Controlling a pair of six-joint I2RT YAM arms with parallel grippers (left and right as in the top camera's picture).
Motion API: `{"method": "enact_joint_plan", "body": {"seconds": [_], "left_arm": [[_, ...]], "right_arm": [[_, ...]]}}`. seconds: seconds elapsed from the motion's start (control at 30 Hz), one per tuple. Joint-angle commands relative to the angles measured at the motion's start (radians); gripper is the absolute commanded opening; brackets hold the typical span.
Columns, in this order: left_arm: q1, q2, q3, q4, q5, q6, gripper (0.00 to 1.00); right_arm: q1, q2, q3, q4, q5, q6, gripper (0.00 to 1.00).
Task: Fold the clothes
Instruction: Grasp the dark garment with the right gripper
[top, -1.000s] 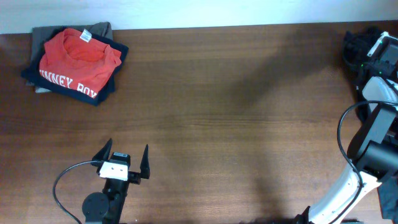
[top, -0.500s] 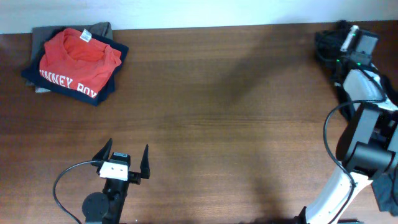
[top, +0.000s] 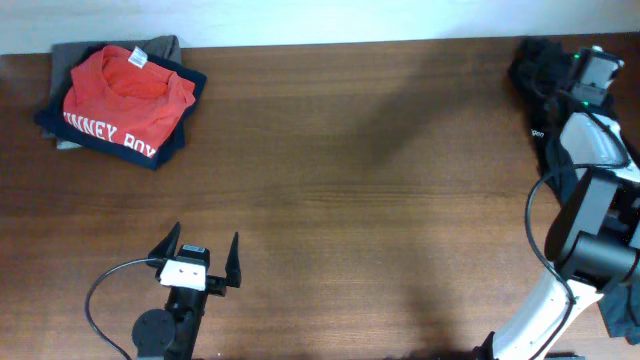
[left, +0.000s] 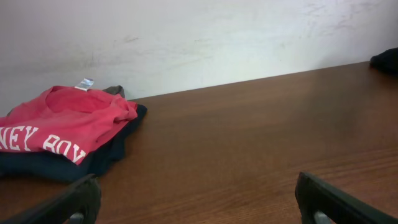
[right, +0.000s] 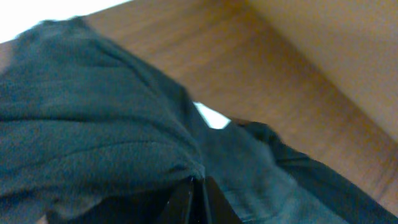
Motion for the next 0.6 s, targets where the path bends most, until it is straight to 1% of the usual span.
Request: {"method": "enact_joint_plan", "body": {"seconds": [0.0, 0.07, 0.13, 0.17, 0.23, 0.3, 0.37, 0.57], "left_arm": [[0.006, -0.007, -0.006, -0.003, -0.007, 0.016, 0.99], [0.006, -0.006, -0.006, -0.003, -0.007, 0.016, 0.99], [0.006, -0.007, -0.006, -0.002, -0.007, 0.016, 0.99], [0.006, -0.007, -0.006, -0.003, -0.007, 0.016, 0.99], [0.006, -0.007, -0.006, -0.002, -0.007, 0.016, 0.99], [0.006, -0.007, -0.006, -0.003, -0.007, 0.016, 0.99], [0.006, -0.007, -0.006, -0.003, -0.007, 0.016, 0.99], [0.006, -0.007, -0.006, -0.003, -0.007, 0.016, 1.0]], "right_arm": [[-0.046, -0.052, 0.022, -0.004, 0.002, 0.003, 0.09], [-0.057, -0.052, 0.022, -0.003, -0.085, -0.014, 0.15], [-0.057, -0.052, 0.022, -0.002, -0.173, -0.014, 0.27], [-0.056, -0.052, 0.022, -0.002, -0.232, -0.014, 0.29], [-0.053, -0.052, 0.021, -0.002, -0.316, -0.014, 0.29], [-0.05, -0.052, 0.021, -0.001, -0.372, -0.014, 0.34], [-0.048, -0.052, 0.022, -0.001, -0.383, -0.014, 0.36], [-0.05, -0.052, 0.021, -0.003, -0.382, -0.015, 0.37]]}}
